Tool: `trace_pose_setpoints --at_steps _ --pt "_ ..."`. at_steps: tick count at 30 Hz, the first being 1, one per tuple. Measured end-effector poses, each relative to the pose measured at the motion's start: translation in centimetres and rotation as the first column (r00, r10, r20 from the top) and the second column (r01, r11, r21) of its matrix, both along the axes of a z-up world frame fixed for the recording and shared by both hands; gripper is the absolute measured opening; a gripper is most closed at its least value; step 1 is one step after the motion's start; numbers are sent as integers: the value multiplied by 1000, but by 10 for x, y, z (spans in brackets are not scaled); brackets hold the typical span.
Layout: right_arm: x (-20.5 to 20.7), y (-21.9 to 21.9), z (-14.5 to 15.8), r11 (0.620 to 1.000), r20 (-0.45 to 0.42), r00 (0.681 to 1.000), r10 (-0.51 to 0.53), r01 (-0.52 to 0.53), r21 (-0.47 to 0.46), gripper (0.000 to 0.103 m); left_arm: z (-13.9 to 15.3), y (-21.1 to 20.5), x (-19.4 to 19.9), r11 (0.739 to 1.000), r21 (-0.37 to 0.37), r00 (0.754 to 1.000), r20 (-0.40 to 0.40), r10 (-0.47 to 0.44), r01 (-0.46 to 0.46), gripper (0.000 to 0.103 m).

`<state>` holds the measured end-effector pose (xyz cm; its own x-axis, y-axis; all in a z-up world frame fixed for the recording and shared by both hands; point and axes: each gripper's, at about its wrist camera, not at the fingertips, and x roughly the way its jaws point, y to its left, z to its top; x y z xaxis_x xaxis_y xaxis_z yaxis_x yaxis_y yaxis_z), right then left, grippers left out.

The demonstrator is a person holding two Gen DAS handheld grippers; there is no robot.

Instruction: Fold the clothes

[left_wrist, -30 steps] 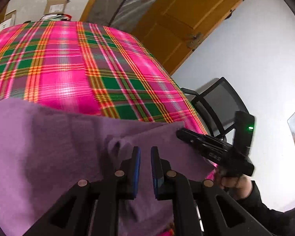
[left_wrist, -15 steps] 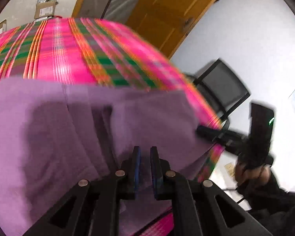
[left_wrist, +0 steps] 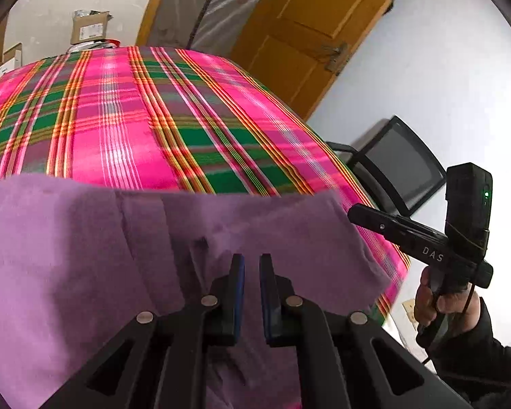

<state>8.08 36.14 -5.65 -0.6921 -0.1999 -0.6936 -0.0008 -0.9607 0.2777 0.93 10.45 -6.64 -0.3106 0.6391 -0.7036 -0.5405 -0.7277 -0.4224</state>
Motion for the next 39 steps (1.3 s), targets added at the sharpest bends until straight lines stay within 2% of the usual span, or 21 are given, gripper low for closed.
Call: trace_pose_setpoints --at_steps 3,5,10,14,17,22,24,26,27,31,34,37,39 --pt "-22 1 -15 1000 72 997 -12 12 -2 19 -10 1 -8 1000 -9 1000 27 8 -8 8" --pt "-20 3 -13 1000 54 999 -4 5 -17 20 -12 0 -8 1000 -8 999 35 10 -10 8" --pt "15 8 -2 999 8 1000 19 -18 -38 21 7 -3 18 999 -16 999 -25 -43 43 8" --pt "49 0 -7 996 11 997 79 -79 -40 21 1 0 40 994 -35 994 -26 -105 104 8" --pt "60 -3 -22 995 24 995 94 -93 -26 20 -11 -2 42 993 -49 994 -27 -107 105 8" --pt "68 0 -6 996 -15 996 84 -84 -37 21 4 -10 46 996 -49 995 -63 -84 81 8" --pt "67 0 -12 996 15 996 88 -88 -25 22 3 -14 48 996 -43 994 -65 -86 83 8" --pt "64 0 -20 996 51 995 91 -91 -12 24 -4 -17 47 996 -55 996 -39 -79 77 8" --pt "66 2 -19 996 34 996 85 -85 -20 24 -5 -18 48 996 -54 997 -29 -76 74 8" --pt "67 4 -6 996 -2 997 71 -71 -47 25 16 -45 53 1000 1 997 -78 -28 28 8" --pt "64 2 1 997 -22 997 67 -68 -34 25 20 -70 44 999 -10 994 -102 49 -50 8" --pt "58 4 0 999 -17 999 32 -33 -33 25 9 -95 31 990 -29 988 -63 137 -140 8" --pt "53 13 -5 998 1 1000 -3 3 -70 28 -5 -99 29 990 -40 991 -28 131 -132 8"
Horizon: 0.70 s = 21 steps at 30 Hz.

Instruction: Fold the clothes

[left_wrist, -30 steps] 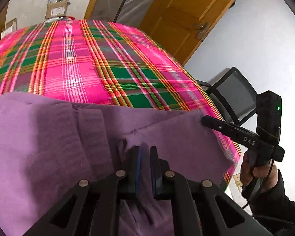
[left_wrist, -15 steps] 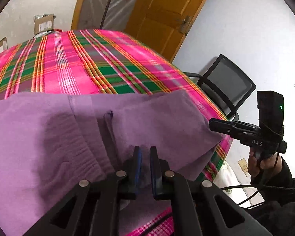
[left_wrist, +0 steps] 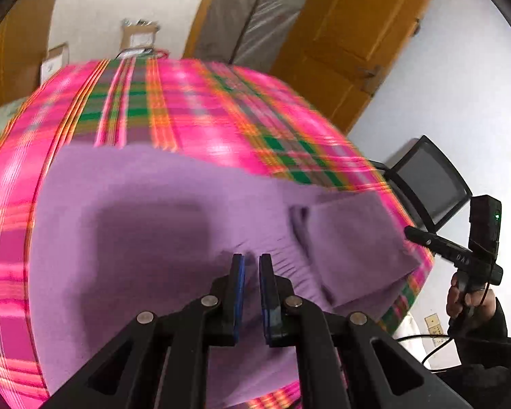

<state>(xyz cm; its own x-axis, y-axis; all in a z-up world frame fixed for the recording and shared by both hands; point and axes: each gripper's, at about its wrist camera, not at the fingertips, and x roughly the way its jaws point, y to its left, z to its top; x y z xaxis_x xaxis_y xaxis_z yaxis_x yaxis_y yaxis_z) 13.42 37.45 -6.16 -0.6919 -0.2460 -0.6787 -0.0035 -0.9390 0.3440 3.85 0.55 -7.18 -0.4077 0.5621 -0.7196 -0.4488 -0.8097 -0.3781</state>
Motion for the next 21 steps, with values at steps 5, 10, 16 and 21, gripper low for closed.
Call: trace_pose_setpoints --at_steps 5,10,16,21 --pt "0 21 -9 995 51 996 -72 75 -58 33 1 1 5 1000 -11 1000 -23 -3 3 8" --pt "8 38 -6 980 36 994 -104 108 -166 36 10 16 14 996 8 995 -54 -83 83 8" --pt "5 31 -21 981 92 994 -64 80 -179 38 -3 21 19 994 45 994 -56 -96 99 11" --pt "7 28 -21 981 86 995 -43 58 -183 39 10 15 25 997 14 995 -66 -81 82 10"
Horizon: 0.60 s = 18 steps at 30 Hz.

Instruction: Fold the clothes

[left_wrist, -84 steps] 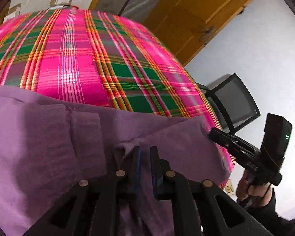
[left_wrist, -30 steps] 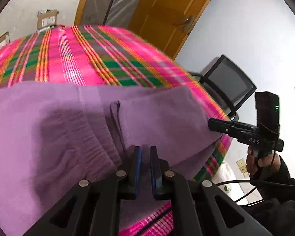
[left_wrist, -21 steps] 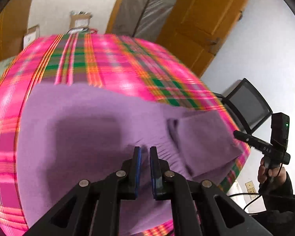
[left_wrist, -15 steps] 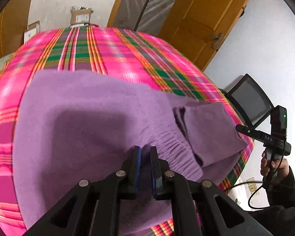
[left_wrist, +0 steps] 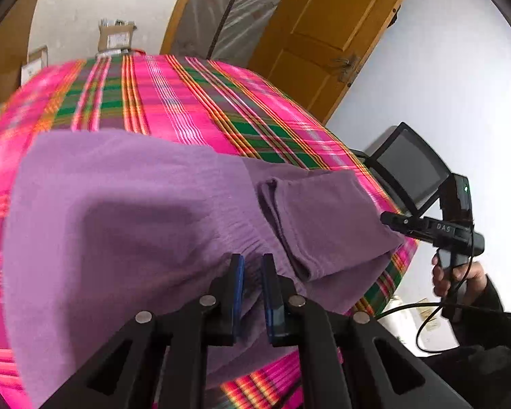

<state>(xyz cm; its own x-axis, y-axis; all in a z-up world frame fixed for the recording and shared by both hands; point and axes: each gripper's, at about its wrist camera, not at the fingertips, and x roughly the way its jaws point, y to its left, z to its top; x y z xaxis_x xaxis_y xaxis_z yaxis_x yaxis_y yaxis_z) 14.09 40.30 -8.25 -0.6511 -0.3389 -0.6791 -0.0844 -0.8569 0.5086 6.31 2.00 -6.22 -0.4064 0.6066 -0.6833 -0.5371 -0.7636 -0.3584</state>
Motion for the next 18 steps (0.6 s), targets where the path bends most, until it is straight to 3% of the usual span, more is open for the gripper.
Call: trace_pose_setpoints --at_steps 12,18 --pt "6 -2 -6 998 -10 1000 18 -18 -57 40 13 41 -3 995 11 995 -42 -95 95 10" --pt "22 5 -11 989 -8 999 31 -31 -142 40 0 70 -12 993 -77 996 9 -87 88 10"
